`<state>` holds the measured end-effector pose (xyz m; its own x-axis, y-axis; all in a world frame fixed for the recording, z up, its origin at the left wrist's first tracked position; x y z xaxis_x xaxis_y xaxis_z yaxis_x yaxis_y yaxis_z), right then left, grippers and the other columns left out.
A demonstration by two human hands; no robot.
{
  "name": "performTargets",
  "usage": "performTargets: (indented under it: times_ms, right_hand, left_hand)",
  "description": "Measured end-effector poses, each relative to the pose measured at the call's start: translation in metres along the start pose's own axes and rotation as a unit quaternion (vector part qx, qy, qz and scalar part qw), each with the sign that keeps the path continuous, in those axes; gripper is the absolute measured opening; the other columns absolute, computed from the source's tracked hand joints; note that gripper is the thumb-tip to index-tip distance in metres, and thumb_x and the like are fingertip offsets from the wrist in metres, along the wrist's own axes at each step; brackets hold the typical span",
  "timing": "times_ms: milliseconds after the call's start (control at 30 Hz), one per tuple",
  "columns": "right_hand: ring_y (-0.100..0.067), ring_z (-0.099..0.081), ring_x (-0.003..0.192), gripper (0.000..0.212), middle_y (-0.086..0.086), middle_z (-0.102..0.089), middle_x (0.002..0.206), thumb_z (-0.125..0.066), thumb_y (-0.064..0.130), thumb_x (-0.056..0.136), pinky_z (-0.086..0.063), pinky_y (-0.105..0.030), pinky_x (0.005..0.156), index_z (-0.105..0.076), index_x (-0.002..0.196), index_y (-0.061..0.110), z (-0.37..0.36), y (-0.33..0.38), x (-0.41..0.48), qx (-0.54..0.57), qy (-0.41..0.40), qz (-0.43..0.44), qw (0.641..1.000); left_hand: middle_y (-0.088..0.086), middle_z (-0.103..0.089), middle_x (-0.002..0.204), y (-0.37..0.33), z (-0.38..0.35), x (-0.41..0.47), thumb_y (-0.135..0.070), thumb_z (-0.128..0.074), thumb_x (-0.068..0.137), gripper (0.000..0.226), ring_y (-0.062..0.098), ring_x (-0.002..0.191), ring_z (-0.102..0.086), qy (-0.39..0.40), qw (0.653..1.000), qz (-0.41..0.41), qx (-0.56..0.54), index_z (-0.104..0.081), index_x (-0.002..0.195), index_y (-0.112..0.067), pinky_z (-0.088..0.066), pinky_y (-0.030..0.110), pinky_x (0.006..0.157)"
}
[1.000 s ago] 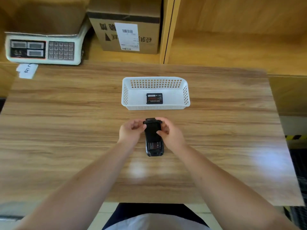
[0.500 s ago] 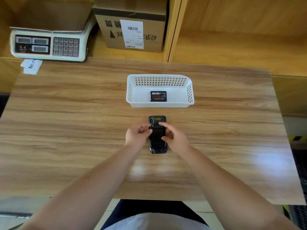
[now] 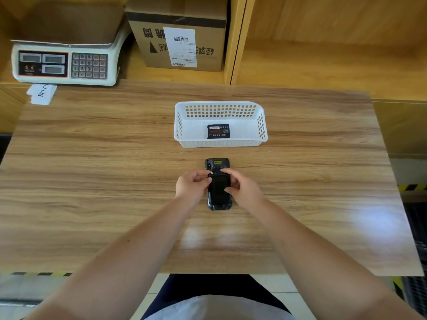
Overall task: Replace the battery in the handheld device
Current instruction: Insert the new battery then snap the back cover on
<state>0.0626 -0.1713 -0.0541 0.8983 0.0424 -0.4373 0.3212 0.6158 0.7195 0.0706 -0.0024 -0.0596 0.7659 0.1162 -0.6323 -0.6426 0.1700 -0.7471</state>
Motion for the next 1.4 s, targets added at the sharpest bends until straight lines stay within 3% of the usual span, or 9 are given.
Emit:
performTargets:
  times_ms: [267,467,700,833,967,1100,1167,1300,1400]
  right_hand:
    - [-0.018,-0.040,0.123,0.059,0.004,-0.048,0.129,-0.065,0.012,0.086,-0.038,-0.034,0.103,-0.047,0.135,0.039,-0.003,-0.004,-0.001,-0.063,-0.023,0.001,0.998]
    - [-0.022,-0.034,0.123,0.066,0.005,-0.044,0.136,-0.068,0.019,0.085,-0.030,-0.035,0.107,-0.039,0.141,0.042,-0.005,-0.007,-0.002,-0.117,-0.025,-0.011,0.993]
    - [-0.023,-0.033,0.125,0.065,0.011,-0.046,0.138,-0.064,0.029,0.088,-0.025,-0.036,0.103,-0.033,0.143,0.046,-0.009,-0.013,0.000,-0.155,-0.010,-0.023,0.988]
    - [-0.025,-0.032,0.128,0.063,0.011,-0.044,0.142,-0.064,0.029,0.088,-0.024,-0.035,0.103,-0.036,0.143,0.042,-0.010,-0.014,-0.003,-0.167,-0.014,0.002,0.986]
    - [-0.027,-0.012,0.144,0.058,0.016,-0.017,0.159,-0.053,0.032,0.094,-0.021,-0.045,0.112,-0.030,0.146,0.039,-0.016,-0.016,-0.014,-0.226,-0.003,0.042,0.973]
    - [-0.029,-0.003,0.149,0.052,0.017,-0.013,0.159,-0.036,0.033,0.100,-0.021,-0.049,0.112,-0.022,0.151,0.031,-0.025,-0.019,-0.025,-0.309,0.034,0.088,0.946]
    - [-0.030,-0.004,0.149,0.054,0.016,-0.009,0.159,-0.021,0.038,0.098,-0.020,-0.051,0.114,-0.017,0.152,0.028,-0.028,-0.022,-0.027,-0.341,0.052,0.093,0.934]
    - [-0.026,0.002,0.149,0.062,0.023,0.014,0.152,-0.004,0.052,0.093,-0.012,-0.045,0.118,-0.001,0.152,0.032,-0.029,-0.026,-0.027,-0.381,0.080,0.091,0.917]
    - [-0.026,-0.001,0.149,0.067,0.023,0.012,0.156,0.002,0.056,0.088,-0.012,-0.044,0.117,0.000,0.152,0.034,-0.029,-0.024,-0.025,-0.388,0.074,0.074,0.916]
  left_hand:
    - [-0.002,-0.075,0.095,0.001,-0.001,0.003,-0.013,-0.069,0.088,0.019,0.019,0.084,-0.073,-0.003,0.999,-0.014,0.049,-0.071,0.099,-0.029,-0.059,0.038,0.083]
    - [-0.006,-0.069,0.096,0.001,-0.005,0.000,-0.011,-0.070,0.086,0.033,0.009,0.084,-0.063,-0.008,0.995,-0.032,0.094,-0.068,0.117,-0.023,-0.044,0.015,0.065]
    - [-0.001,-0.065,0.104,0.008,-0.012,0.000,-0.011,-0.071,0.085,0.049,0.011,0.090,-0.060,-0.022,0.988,-0.058,0.140,-0.061,0.131,-0.025,-0.046,0.020,0.076]
    - [0.001,-0.054,0.127,0.011,-0.011,-0.005,-0.018,-0.070,0.085,0.051,0.022,0.122,-0.045,-0.043,0.976,-0.090,0.194,-0.055,0.133,-0.029,-0.041,0.031,0.094]
    - [-0.012,-0.021,0.161,0.006,-0.010,-0.013,-0.032,-0.062,0.090,0.072,0.023,0.145,-0.016,-0.040,0.916,-0.176,0.359,-0.024,0.151,-0.036,-0.029,0.046,0.110]
    - [-0.014,-0.001,0.163,0.014,-0.027,-0.019,-0.034,-0.035,0.103,0.058,0.021,0.151,0.009,0.050,0.767,-0.281,0.574,-0.010,0.155,-0.030,-0.026,0.043,0.112]
    - [-0.011,0.001,0.164,0.022,-0.030,-0.020,-0.034,-0.026,0.104,0.056,0.022,0.149,0.017,0.076,0.717,-0.295,0.627,-0.007,0.155,-0.027,-0.022,0.042,0.113]
    - [-0.009,0.012,0.162,0.032,-0.029,-0.017,-0.043,-0.011,0.099,0.060,0.017,0.146,0.023,0.108,0.693,-0.283,0.654,0.006,0.154,-0.025,-0.009,0.043,0.119]
    - [-0.009,0.012,0.163,0.028,-0.034,-0.017,-0.044,-0.014,0.100,0.061,0.013,0.147,0.021,0.125,0.706,-0.273,0.641,0.005,0.155,-0.024,-0.002,0.044,0.122]
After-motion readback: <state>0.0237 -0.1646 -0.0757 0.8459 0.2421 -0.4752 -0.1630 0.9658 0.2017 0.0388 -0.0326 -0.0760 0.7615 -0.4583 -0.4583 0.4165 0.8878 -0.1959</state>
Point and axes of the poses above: each hand's wrist, its own x-axis towards the middle knuckle, its own z-axis out of the back of the hand, y = z × x, the point moved 7 cm from there along x, towards the middle knuckle
